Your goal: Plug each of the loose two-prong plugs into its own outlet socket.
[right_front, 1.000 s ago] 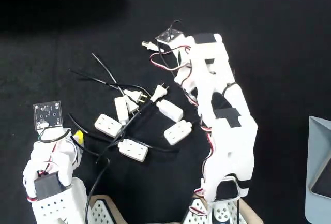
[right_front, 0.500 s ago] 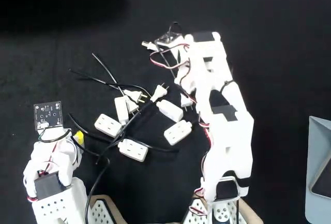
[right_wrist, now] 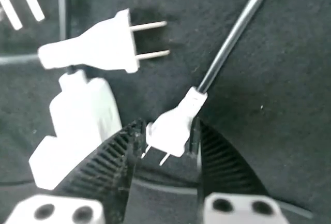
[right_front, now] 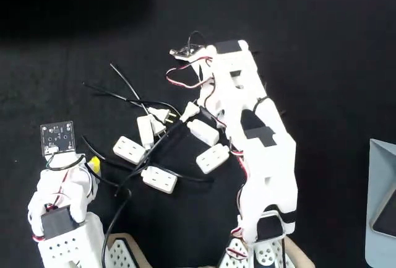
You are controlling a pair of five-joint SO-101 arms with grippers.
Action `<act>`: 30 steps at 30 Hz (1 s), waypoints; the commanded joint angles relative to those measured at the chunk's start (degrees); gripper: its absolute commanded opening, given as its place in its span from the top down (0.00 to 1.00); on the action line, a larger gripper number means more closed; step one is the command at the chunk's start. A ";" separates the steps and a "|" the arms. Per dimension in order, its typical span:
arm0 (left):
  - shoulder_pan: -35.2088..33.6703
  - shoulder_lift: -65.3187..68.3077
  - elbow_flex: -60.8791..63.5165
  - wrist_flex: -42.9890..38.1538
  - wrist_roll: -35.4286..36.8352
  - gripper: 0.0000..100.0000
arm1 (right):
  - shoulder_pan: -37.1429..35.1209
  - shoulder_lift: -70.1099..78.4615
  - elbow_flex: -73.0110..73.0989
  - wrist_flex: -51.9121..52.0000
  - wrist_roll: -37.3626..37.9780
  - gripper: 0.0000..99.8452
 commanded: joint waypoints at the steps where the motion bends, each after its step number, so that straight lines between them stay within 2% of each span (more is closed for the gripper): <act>1: -0.75 -0.18 -0.40 -1.23 0.18 0.77 | 0.88 1.36 0.66 -3.25 -0.88 0.86; 7: -0.75 -0.18 -0.40 -1.23 0.18 0.77 | 5.27 3.21 0.31 -3.43 0.35 0.86; 13: -0.75 -0.18 -0.40 -1.23 0.18 0.77 | 9.32 3.30 0.48 -3.16 4.48 0.95; 17: -0.75 -0.18 -0.40 -1.23 0.18 0.77 | 11.69 2.95 -0.48 0.35 7.65 0.98; 19: -0.75 -0.18 -0.40 -1.23 0.18 0.77 | 12.75 1.71 -0.84 2.46 10.11 0.98; 24: -0.75 -0.18 -0.40 -1.23 0.18 0.77 | 14.07 -4.70 1.54 4.48 13.63 0.85; 30: -0.75 -0.18 -0.40 -1.23 0.18 0.77 | 12.57 -14.20 11.56 1.58 15.82 0.85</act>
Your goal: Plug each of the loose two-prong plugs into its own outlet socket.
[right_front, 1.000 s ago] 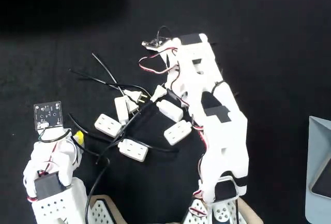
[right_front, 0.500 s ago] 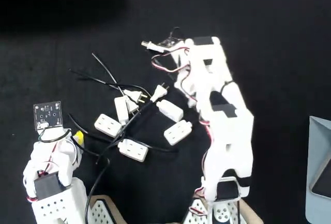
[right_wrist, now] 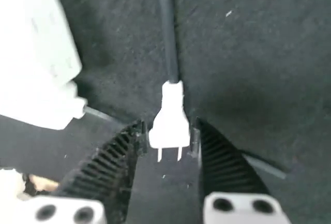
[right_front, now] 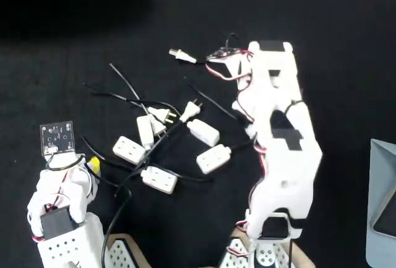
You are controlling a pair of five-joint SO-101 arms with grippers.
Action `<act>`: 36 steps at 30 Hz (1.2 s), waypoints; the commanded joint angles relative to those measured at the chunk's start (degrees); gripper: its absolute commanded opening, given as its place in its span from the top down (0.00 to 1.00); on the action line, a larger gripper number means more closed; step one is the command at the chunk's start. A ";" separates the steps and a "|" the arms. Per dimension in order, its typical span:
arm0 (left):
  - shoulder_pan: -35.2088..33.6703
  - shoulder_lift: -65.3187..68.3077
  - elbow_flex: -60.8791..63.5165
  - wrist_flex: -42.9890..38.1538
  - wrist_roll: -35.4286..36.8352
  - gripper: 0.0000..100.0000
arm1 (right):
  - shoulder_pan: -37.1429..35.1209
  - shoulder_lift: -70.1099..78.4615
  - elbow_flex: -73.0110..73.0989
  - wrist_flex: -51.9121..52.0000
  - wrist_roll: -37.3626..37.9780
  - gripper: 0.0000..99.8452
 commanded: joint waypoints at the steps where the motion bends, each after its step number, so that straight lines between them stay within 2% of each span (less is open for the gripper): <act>1: -0.75 -0.18 -0.40 -1.23 0.18 0.77 | -0.44 -9.71 7.43 -3.69 0.88 0.86; 4: -0.75 -0.18 -0.40 -1.23 0.18 0.77 | -0.44 -13.67 15.52 -9.58 0.88 0.89; 11: -0.75 -0.18 -0.40 -1.23 0.18 0.77 | -0.35 -18.95 28.97 -19.96 0.70 0.89; 28: -0.75 -0.18 -0.40 -1.23 0.18 0.77 | 4.04 -10.95 25.98 -25.05 1.05 0.90; 33: -0.75 -0.18 -0.40 -1.23 0.18 0.77 | 4.57 -11.03 25.71 -24.97 3.08 0.98; 36: -0.75 -0.18 -0.40 -1.23 0.18 0.77 | 4.57 -11.47 25.63 -24.18 3.34 0.99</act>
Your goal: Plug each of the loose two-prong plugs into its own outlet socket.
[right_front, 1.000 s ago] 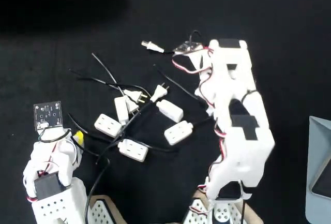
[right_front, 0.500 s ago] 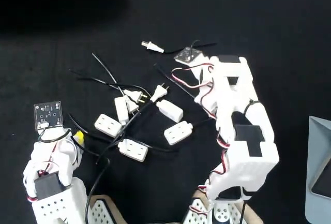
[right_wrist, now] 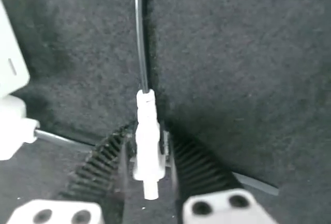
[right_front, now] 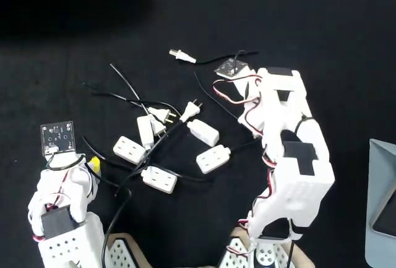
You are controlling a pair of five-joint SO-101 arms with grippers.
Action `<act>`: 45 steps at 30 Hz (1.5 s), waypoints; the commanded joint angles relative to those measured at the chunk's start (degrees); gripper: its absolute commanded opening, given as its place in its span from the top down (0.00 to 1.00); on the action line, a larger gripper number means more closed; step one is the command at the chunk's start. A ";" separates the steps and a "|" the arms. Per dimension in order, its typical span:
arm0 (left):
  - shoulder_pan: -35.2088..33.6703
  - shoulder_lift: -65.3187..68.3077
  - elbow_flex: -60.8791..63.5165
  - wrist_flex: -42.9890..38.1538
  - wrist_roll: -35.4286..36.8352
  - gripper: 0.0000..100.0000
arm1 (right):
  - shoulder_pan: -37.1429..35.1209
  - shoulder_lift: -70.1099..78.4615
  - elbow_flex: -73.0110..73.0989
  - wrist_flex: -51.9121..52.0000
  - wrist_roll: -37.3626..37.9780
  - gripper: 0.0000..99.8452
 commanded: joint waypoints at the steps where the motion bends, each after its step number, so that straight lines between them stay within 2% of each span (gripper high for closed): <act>1: -0.75 -0.18 -0.40 -1.23 0.18 0.77 | 0.79 -0.92 -1.71 1.14 0.79 0.99; 10: -0.22 -0.18 -0.92 -2.11 0.44 0.77 | -2.20 -18.86 1.27 8.53 0.26 0.99; 15: 1.36 -0.18 -0.92 -11.96 0.97 0.77 | -7.74 -32.66 9.80 6.95 -5.63 0.99; 25: 11.12 -0.18 -1.01 -29.45 12.84 0.77 | -25.32 -67.03 20.53 7.12 -19.08 0.99; 30: 16.40 -0.18 -1.27 -35.34 17.58 0.77 | -33.41 -76.79 21.32 7.12 -26.20 0.99; 34: 20.79 -0.18 -4.44 -35.60 20.04 0.77 | -39.91 -78.73 21.32 6.68 -29.10 0.99; 39: 27.30 -0.09 -9.27 -35.60 20.04 0.84 | -47.30 -78.73 22.90 6.42 -28.75 0.99; 42: 31.52 -0.09 -11.91 -33.67 20.04 0.84 | -48.97 -78.73 25.80 3.78 -28.75 0.99; 45: 36.09 -0.09 -16.31 -28.40 20.04 0.84 | -48.97 -78.64 29.23 0.70 -28.75 0.99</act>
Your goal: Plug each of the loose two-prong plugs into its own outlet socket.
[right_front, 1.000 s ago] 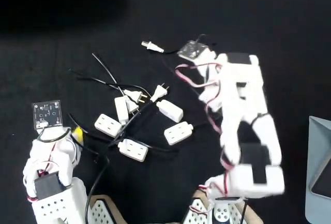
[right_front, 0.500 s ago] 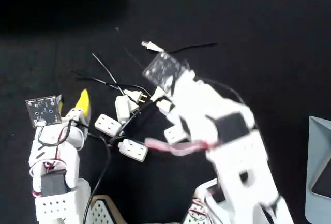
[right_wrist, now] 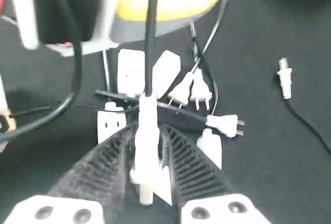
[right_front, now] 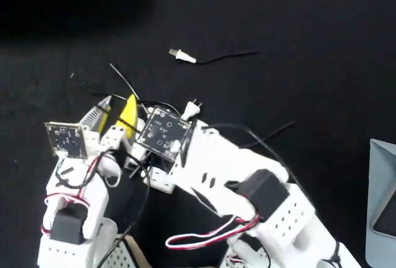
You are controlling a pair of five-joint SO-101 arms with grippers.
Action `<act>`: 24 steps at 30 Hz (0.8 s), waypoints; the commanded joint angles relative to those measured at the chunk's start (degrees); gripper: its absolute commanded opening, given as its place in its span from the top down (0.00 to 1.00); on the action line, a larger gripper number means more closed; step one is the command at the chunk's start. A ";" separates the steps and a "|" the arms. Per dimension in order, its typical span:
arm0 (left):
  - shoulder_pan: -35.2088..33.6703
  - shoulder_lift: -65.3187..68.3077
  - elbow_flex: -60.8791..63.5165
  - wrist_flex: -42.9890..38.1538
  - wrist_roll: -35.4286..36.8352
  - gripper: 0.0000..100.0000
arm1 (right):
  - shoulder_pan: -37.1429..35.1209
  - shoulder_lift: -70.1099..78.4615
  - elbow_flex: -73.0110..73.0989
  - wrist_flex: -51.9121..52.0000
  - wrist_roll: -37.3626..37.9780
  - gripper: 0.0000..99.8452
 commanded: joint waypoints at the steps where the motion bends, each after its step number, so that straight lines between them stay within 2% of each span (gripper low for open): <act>1: 6.99 -0.09 -9.98 7.03 0.44 0.84 | -0.88 -0.92 3.21 -4.66 -0.35 0.99; 6: 13.14 -0.09 -17.80 16.35 0.26 0.84 | -0.79 -0.92 4.09 -5.27 -0.35 0.99; 9: 16.31 -0.09 -19.21 18.81 -4.31 0.84 | -0.79 -0.92 4.18 -5.19 -0.35 0.99; 13: 18.95 -0.09 -17.54 19.52 -9.14 0.84 | -0.79 -0.92 4.18 -4.84 -0.62 0.99; 19: 19.56 -0.09 -15.08 19.52 -9.41 0.84 | 2.11 -0.92 4.97 -5.01 -0.44 0.99; 24: 24.13 0.00 -14.11 19.52 -13.10 0.84 | 2.55 -1.27 6.81 -5.27 -0.44 0.99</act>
